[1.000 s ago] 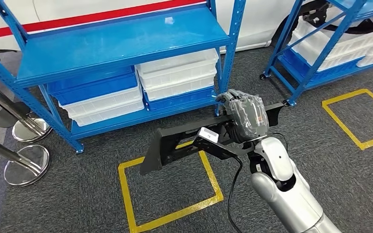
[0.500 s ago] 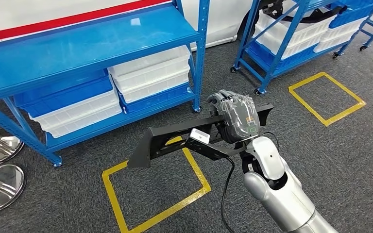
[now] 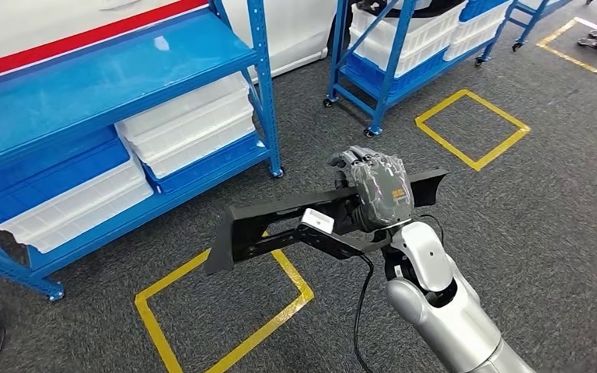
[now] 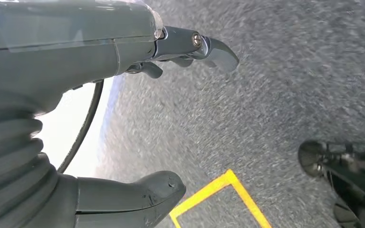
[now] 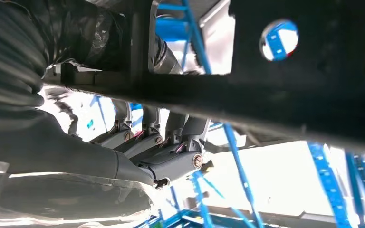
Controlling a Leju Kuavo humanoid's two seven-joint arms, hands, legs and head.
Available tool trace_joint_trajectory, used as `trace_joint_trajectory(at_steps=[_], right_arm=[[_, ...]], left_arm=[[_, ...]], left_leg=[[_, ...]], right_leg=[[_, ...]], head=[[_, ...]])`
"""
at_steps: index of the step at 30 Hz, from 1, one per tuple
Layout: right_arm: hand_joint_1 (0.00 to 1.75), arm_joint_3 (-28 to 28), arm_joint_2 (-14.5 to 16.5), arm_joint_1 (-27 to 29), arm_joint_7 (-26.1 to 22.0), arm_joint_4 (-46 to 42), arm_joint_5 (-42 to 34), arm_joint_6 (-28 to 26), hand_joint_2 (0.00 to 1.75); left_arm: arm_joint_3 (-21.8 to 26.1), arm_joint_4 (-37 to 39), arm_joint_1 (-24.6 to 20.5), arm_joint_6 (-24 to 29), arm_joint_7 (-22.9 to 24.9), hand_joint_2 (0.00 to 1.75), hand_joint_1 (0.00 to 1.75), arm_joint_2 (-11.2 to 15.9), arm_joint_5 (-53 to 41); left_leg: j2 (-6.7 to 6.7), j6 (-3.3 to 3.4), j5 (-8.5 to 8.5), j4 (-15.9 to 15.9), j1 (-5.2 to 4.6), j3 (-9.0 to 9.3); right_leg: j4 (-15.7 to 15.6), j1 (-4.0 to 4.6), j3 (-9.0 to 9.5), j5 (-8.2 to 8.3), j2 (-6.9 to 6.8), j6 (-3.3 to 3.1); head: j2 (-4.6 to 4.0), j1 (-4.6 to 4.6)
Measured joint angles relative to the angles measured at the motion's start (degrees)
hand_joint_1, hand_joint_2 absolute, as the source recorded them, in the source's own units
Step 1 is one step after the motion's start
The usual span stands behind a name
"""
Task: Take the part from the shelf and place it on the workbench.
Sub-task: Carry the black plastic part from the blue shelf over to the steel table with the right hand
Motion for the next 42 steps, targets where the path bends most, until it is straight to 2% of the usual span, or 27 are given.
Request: trace_joint_trajectory(at_steps=[1,3,5,6,8,10,12,13,14,16,17,18,20,21,23,25,26,27,28,29,31,33,34,36,38,40,42], right_arm=[[1.75,-0.01,0.02,0.00,0.00,0.00,0.03,-0.05,1.75],[1.75,-0.02,0.14,0.11,-0.02,-0.03,0.08,-0.24,1.75],[1.75,-0.16,0.25,0.56,-0.06,-0.15,0.10,-0.43,1.75],[1.75,-0.31,0.25,0.89,-0.08,-0.23,0.12,-0.56,1.75],[1.75,-0.61,0.22,1.39,-0.13,-0.34,0.14,-0.88,1.75],[1.75,-0.78,0.22,1.89,-0.15,-0.35,0.15,-1.22,1.75],[1.75,-0.96,0.22,2.93,-0.15,-0.36,0.15,-1.51,1.75],[1.75,-1.13,0.22,3.57,-0.15,-0.42,0.15,-1.66,1.75],[1.75,-1.40,0.20,4.16,-0.14,-0.60,0.14,-1.79,1.75],[1.75,-2.08,0.13,4.97,-0.13,-1.31,-0.07,-2.00,1.75],[1.75,-2.39,0.09,5.28,-0.13,-1.83,-0.34,-2.06,1.75],[1.75,-2.66,0.03,5.66,-0.13,-2.36,-0.67,-2.05,1.75],[1.75,-3.25,-0.33,6.87,-0.12,-3.38,-1.32,-1.97,1.75],[1.75,-3.60,-0.61,7.57,-0.11,-3.87,-1.55,-1.94,1.75],[1.75,-4.30,-1.09,8.45,-0.10,-4.70,-1.80,-1.93,1.75],[1.75,-4.75,-1.25,8.83,-0.13,-5.19,-1.84,-1.95,1.75],[1.75,-4.89,-1.26,9.06,-0.16,-5.30,-1.85,-1.94,1.75],[1.75,-5.03,-1.28,9.33,-0.20,-5.37,-1.86,-1.92,1.75],[1.75,-5.16,-1.32,9.54,-0.25,-5.40,-1.87,-1.86,1.75],[1.75,-5.28,-1.37,9.64,-0.32,-5.41,-1.88,-1.75,1.75],[1.75,-5.54,-1.43,9.58,-0.50,-5.43,-1.88,-1.49,1.75],[1.75,-5.90,-1.45,9.40,-0.67,-5.45,-1.89,-1.24,1.75],[1.75,-6.10,-1.48,9.36,-0.71,-5.48,-1.90,-1.16,1.75],[1.75,-6.54,-1.77,9.46,-0.81,-5.55,-1.96,-1.11,1.75],[1.75,-7.11,-2.14,9.49,-1.03,-5.70,-2.18,-1.09,1.75],[1.75,-7.57,-2.28,9.47,-1.37,-5.88,-2.68,-0.99,1.75],[1.75,-7.75,-2.30,9.67,-1.61,-5.93,-3.05,-0.88,1.75]], left_arm=[[-0.01,0.07,0.00,0.05,-0.02,1.75,0.00,0.09,-0.02],[-0.02,0.18,0.06,0.31,-0.08,1.75,0.00,0.28,-0.15],[-0.03,0.26,0.07,0.64,-0.08,1.75,0.00,0.38,-0.44],[-0.03,0.29,0.04,0.73,-0.02,1.75,0.00,0.39,-0.60],[-0.04,0.39,0.11,0.87,0.16,1.75,0.00,0.35,-0.90],[-0.04,0.54,0.37,1.03,0.54,1.75,0.00,0.32,-1.28],[-0.05,0.63,0.66,1.31,1.13,1.75,0.00,0.25,-1.85],[-0.07,0.65,0.75,1.48,1.48,1.75,0.00,0.19,-2.28],[-0.12,0.66,0.79,1.62,1.83,1.75,0.00,0.09,-2.74],[-0.24,0.68,0.84,1.86,2.40,1.75,0.00,-0.10,-3.71],[-0.29,0.69,0.88,1.98,2.57,1.75,0.00,-0.18,-4.15],[-0.31,0.70,0.92,2.16,2.66,1.75,0.00,-0.22,-4.52],[-0.34,0.71,0.98,2.47,2.56,1.75,0.00,-0.28,-5.19],[-0.36,0.71,0.99,2.55,2.38,1.75,0.00,-0.30,-5.48],[-0.42,0.71,1.17,2.42,1.79,1.75,0.00,-0.36,-6.02],[-0.54,0.71,1.52,2.15,1.16,1.75,0.00,-0.42,-6.52],[-0.61,0.71,1.67,2.03,0.85,1.75,0.00,-0.42,-6.76],[-0.69,0.71,1.76,1.94,0.59,1.75,0.00,-0.42,-6.93],[-0.78,0.71,1.81,1.89,0.35,1.75,0.00,-0.44,-7.09],[-0.86,0.71,1.83,1.89,0.08,1.75,0.00,-0.46,-7.25],[-1.11,0.71,1.84,1.97,-0.53,1.75,0.00,-0.50,-7.63],[-1.32,0.70,1.86,2.06,-1.17,1.75,0.00,-0.51,-7.99],[-1.38,0.69,1.86,2.08,-1.44,1.75,0.00,-0.52,-8.11],[-1.53,0.68,1.78,2.16,-1.93,1.75,0.00,-0.60,-8.25],[-1.63,0.67,1.75,2.22,-2.39,1.75,0.00,-0.79,-8.35],[-1.65,0.64,1.96,2.20,-2.84,1.75,0.00,-1.07,-8.80],[-1.68,0.57,2.18,2.07,-3.19,1.75,0.00,-1.28,-9.38]], left_leg=[[-1.40,0.39,1.45,-3.68,0.00,1.83],[-3.15,0.88,2.30,-7.57,-0.10,3.70],[-2.07,1.03,2.44,-8.46,-0.01,4.01],[-1.32,1.17,2.75,-8.91,0.12,4.13],[0.30,1.60,3.45,-9.78,0.35,4.20],[2.00,1.84,3.65,-9.75,0.08,3.91],[3.70,1.84,3.62,-9.55,-0.02,3.65],[4.47,1.79,3.57,-9.46,-0.03,3.59],[5.14,1.70,3.49,-9.35,-0.03,3.58],[6.37,1.26,3.16,-9.01,-0.23,3.61],[6.94,0.97,2.97,-8.85,-0.37,3.63],[7.50,0.67,2.80,-8.74,-0.52,3.70],[8.60,0.10,2.58,-8.72,-0.56,3.91],[8.40,-0.23,2.25,-8.49,-0.42,3.94],[5.88,-0.76,-0.19,-5.51,-0.12,2.83],[2.87,-0.98,-4.33,1.58,0.02,-0.18],[2.32,-1.02,-5.83,5.19,0.03,-1.76],[2.08,-1.00,-6.32,7.41,0.02,-2.75],[1.96,-0.91,-5.62,7.50,0.02,-2.75],[1.72,-0.74,-3.90,5.36,0.02,-1.71],[-0.44,-0.16,0.05,-2.24,0.03,1.81],[-2.56,0.32,1.61,-7.22,-0.03,3.83],[-2.77,0.52,1.54,-7.87,-0.14,3.98],[-1.49,1.02,2.08,-8.47,-0.18,4.10],[0.00,1.77,2.86,-9.28,-0.01,4.29],[1.55,2.23,3.20,-9.63,-0.09,4.20],[3.22,2.30,3.22,-9.60,-0.20,4.03]], right_leg=[[0.09,0.02,-0.08,0.12,0.73,0.19],[0.21,-0.13,-0.52,0.50,2.05,0.81],[0.14,-0.24,-1.02,1.00,3.33,1.67],[0.33,-0.17,-1.31,0.90,2.93,2.01],[3.28,0.03,-2.83,-1.28,-0.05,2.46],[10.19,-0.14,-5.99,-5.14,-3.13,2.82],[15.05,-0.48,-7.91,-6.71,-3.86,3.19],[14.54,-0.60,-7.33,-5.97,-4.06,3.31],[11.94,-0.67,-5.65,-4.48,-4.44,3.34],[4.23,-0.36,-1.16,-1.87,-6.80,2.99],[1.54,-0.10,0.28,-1.26,-7.67,2.60],[0.13,0.16,0.93,-1.19,-8.17,2.19],[-0.15,0.36,0.82,-1.07,-7.01,1.42],[-0.31,0.29,0.82,-0.92,-6.44,1.07],[-0.66,0.05,0.72,-0.49,-5.28,0.26],[-0.70,0.01,0.44,-0.20,-3.98,-0.24],[-0.64,0.06,0.29,-0.12,-3.23,-0.35],[-0.53,0.11,0.17,-0.07,-2.45,-0.38],[-0.37,0.15,0.08,-0.04,-1.65,-0.39],[-0.19,0.16,0.03,-0.02,-0.84,-0.36],[0.16,0.19,-0.11,0.05,0.64,-0.18],[0.39,0.08,-0.58,0.32,2.00,0.43],[0.37,-0.04,-0.86,0.56,2.65,0.88],[0.27,-0.30,-1.33,0.98,3.43,1.76],[2.30,-0.11,-2.47,-0.50,1.02,2.24],[8.51,-0.10,-5.36,-4.22,-2.38,2.55],[14.92,-0.51,-8.23,-6.72,-3.48,2.99]], head=[[0.01,0.00],[0.01,0.00],[0.00,0.00],[-0.01,0.00],[-0.01,0.04],[0.00,0.06],[0.01,0.04],[0.01,0.05],[0.01,0.04],[0.01,0.04],[0.01,0.04],[0.00,0.04],[-0.01,0.04],[-0.01,0.04],[0.01,0.03],[0.01,0.03],[0.01,0.03],[0.00,0.03],[0.01,0.03],[0.01,0.03],[0.01,0.03],[0.00,0.03],[0.00,0.03],[0.00,0.04],[0.00,0.05],[0.00,0.06],[0.01,0.05]])
